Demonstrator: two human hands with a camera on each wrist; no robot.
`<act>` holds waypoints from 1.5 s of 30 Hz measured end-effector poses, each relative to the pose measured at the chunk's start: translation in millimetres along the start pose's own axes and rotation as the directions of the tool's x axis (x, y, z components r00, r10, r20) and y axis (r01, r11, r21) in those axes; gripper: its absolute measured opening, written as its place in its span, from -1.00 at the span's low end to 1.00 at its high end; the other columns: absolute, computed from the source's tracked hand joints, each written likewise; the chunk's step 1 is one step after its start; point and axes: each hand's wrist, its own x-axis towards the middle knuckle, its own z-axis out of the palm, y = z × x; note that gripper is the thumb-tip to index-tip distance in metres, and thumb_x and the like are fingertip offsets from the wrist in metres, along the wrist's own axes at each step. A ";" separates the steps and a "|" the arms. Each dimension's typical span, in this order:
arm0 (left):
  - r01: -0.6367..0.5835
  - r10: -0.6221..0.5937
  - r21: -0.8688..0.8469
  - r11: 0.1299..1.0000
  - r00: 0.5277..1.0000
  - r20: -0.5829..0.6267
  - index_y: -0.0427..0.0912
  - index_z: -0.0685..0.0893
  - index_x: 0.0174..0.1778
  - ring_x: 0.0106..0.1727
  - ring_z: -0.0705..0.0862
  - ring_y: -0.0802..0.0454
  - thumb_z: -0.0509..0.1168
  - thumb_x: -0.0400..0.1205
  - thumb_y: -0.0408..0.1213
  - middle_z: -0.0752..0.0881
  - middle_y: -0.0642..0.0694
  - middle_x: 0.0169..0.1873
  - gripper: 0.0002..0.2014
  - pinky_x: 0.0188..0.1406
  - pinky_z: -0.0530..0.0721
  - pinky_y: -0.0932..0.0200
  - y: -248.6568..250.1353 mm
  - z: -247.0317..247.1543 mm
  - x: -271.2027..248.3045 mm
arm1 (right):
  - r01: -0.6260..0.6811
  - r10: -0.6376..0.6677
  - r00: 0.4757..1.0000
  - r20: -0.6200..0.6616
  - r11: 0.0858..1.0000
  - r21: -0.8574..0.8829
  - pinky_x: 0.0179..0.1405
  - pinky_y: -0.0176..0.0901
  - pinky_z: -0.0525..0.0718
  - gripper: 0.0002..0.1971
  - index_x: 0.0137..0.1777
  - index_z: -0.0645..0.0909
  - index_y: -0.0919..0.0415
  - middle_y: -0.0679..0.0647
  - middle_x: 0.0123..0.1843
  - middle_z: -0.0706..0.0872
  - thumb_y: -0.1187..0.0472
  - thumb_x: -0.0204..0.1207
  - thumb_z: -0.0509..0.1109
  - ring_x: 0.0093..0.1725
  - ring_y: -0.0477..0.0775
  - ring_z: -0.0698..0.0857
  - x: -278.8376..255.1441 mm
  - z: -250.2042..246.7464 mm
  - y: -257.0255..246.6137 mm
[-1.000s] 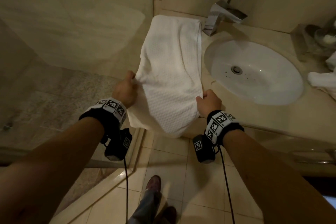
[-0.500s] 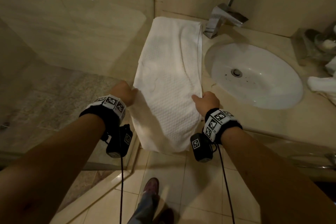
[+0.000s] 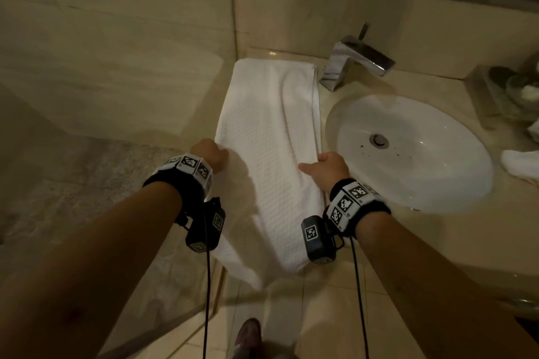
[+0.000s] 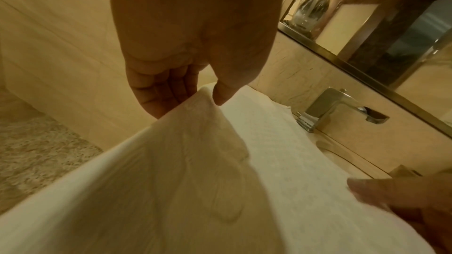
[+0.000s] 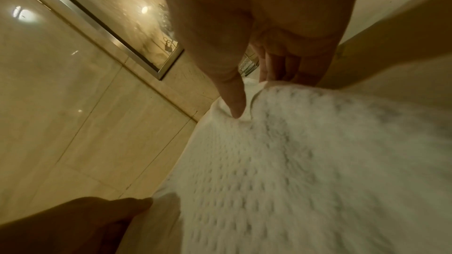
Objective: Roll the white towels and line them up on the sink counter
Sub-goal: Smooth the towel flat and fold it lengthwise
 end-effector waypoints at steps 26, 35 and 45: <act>0.160 -0.162 -0.209 0.965 0.987 0.011 -0.57 0.26 0.51 0.41 0.49 -0.37 0.09 0.74 0.00 0.43 -0.45 0.45 -0.34 0.30 0.49 -0.05 111.2 -45.3 178.2 | -0.007 0.007 1.000 -0.009 1.000 -0.012 -0.19 -0.27 0.57 -0.87 -0.18 0.68 0.27 0.08 -0.21 0.71 0.20 0.47 0.48 -0.17 0.04 0.63 179.5 -24.5 -79.7; 0.147 -0.152 -0.267 0.952 0.988 0.002 -0.62 0.06 0.53 0.49 0.41 -0.33 0.05 0.78 -0.14 0.35 -0.46 0.50 -0.37 0.35 0.41 -0.02 127.8 -50.5 208.2 | 0.056 -0.096 0.985 -0.143 0.963 -0.262 0.22 -0.06 0.64 -0.72 0.30 0.63 0.21 0.18 0.30 0.68 0.27 0.61 0.29 0.25 0.19 0.66 195.3 -17.0 -106.7; 0.074 -0.100 -0.258 0.963 0.991 -0.086 -0.47 0.14 0.49 0.35 0.52 -0.39 0.07 0.74 -0.35 0.49 -0.48 0.37 -0.55 0.15 0.48 -0.12 158.3 -66.7 239.8 | 0.250 -0.301 0.952 0.054 0.667 -0.702 0.39 0.03 0.43 -0.40 0.60 0.07 0.43 0.40 0.58 0.20 0.34 0.62 0.19 0.50 0.35 0.34 232.8 11.8 -161.7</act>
